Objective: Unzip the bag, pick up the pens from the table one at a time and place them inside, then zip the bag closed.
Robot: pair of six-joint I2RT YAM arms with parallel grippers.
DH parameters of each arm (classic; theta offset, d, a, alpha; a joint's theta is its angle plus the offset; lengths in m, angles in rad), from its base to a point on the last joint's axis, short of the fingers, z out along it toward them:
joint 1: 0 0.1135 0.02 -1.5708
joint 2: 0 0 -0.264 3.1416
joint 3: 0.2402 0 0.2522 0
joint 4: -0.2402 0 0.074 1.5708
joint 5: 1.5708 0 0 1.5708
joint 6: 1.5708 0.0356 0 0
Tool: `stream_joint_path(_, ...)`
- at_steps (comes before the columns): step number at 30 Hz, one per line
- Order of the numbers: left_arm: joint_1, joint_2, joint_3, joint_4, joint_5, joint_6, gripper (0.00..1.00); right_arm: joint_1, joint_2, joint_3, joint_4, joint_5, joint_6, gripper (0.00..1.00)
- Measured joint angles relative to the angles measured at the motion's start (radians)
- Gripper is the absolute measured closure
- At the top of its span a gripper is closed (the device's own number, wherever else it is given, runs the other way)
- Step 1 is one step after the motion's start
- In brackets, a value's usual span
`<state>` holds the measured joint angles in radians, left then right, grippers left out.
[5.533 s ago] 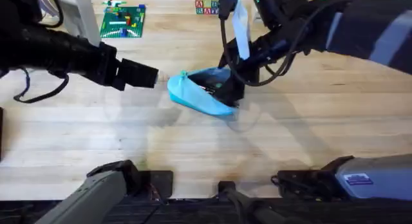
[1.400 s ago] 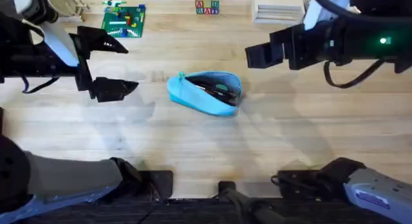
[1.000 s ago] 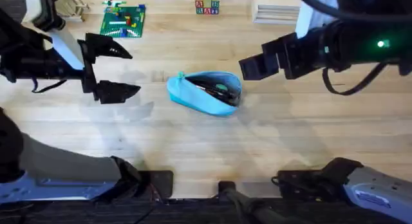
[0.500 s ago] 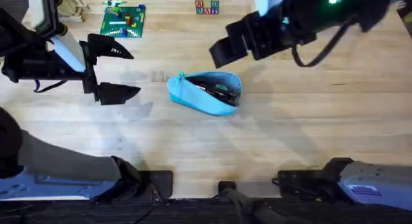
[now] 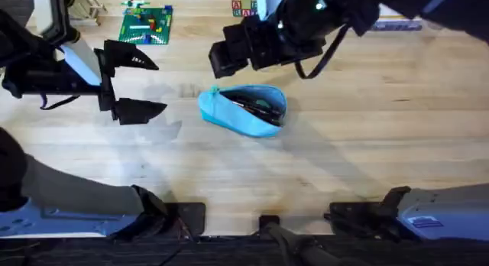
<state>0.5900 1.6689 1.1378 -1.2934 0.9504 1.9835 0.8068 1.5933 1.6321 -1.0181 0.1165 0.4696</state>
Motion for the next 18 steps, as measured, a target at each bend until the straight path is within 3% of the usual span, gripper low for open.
stream_joint_path(8, 0.000, 0.000, 0.000, 0.000, 0.000, 0.000, 0.008, 0.043, 0.017, 0.002, 0.027, 0.010, 0.132, 0.004)
stream_joint_path(18, 0.000, 0.000, 0.000, 0.000, 0.000, 0.000, 0.008, 0.099, 0.076, 0.003, 0.071, 0.067, 0.190, 0.005)
